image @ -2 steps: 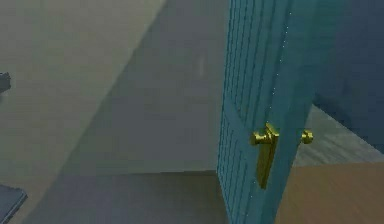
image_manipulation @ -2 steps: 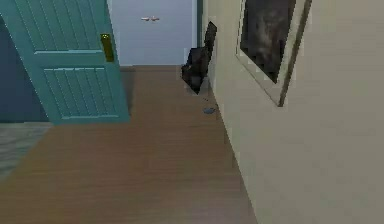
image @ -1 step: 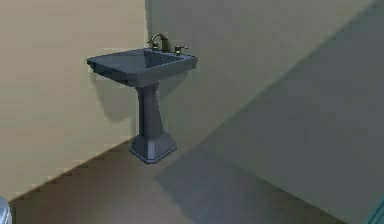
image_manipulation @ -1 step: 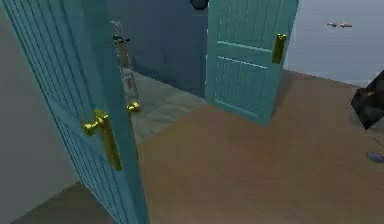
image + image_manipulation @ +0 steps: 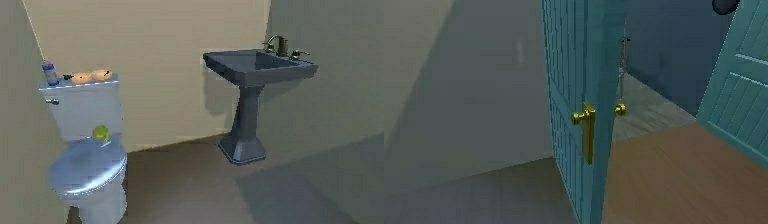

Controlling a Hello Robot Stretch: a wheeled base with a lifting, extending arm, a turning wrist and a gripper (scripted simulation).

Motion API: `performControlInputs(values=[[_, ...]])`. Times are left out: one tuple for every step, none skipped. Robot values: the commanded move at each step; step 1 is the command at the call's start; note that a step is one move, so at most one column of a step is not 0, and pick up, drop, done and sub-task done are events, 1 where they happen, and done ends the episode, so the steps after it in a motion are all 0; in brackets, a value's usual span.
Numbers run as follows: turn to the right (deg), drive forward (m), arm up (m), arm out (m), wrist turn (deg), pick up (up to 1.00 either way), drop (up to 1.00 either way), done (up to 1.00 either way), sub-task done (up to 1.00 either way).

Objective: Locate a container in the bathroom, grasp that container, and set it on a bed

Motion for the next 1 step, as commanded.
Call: performControlInputs(values=[[0.0, 0.3, 0.0, 0.0, 0.0, 0.0, 0.0, 0.0, 0.0]])
